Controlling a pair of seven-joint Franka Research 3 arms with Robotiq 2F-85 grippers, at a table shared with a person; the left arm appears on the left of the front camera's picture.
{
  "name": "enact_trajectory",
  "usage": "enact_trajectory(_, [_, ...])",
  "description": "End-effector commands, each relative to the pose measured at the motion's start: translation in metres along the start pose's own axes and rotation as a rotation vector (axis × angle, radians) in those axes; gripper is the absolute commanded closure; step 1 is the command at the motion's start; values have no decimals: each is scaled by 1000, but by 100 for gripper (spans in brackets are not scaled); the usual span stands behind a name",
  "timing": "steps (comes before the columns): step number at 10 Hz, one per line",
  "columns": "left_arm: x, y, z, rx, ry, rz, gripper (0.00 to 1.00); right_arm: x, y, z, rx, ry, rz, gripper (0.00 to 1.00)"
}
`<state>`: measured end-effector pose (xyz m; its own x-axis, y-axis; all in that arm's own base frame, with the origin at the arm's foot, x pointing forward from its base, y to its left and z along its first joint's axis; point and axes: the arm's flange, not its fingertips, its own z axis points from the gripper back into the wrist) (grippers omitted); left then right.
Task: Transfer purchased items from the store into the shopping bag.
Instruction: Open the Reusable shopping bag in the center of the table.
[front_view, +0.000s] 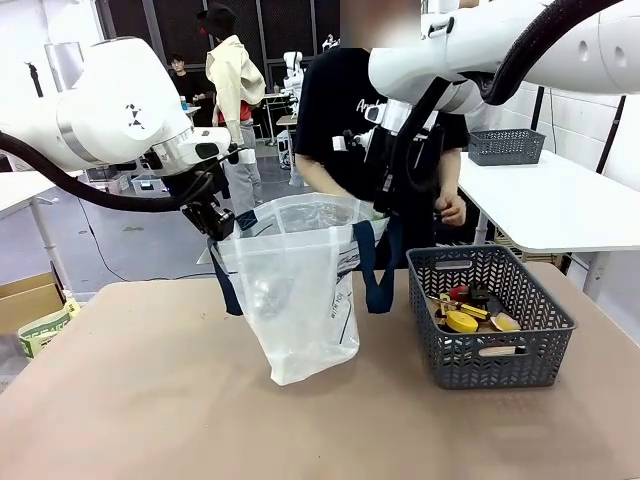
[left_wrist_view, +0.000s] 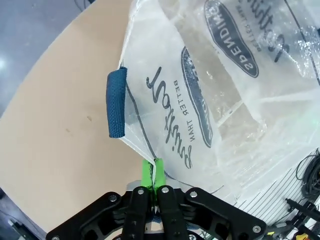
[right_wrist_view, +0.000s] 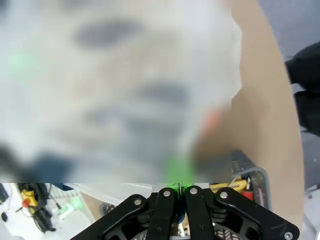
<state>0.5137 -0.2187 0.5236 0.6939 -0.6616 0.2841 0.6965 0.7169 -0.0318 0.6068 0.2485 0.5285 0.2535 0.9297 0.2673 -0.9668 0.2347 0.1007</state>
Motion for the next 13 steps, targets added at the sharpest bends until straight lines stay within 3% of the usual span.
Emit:
enact_trajectory(1, [-8,-3,-2,-2,-13,-65,100,-6,2,-1,-29,4,54,100])
enact_trajectory(5, [-9,-4,-3,-31,-14,-129,100,-14,3,-11,-53,-18,64,100])
enact_trajectory(13, [0,-4,-3,-4,2,-88,100,-2,-3,-6,-26,-9,51,100])
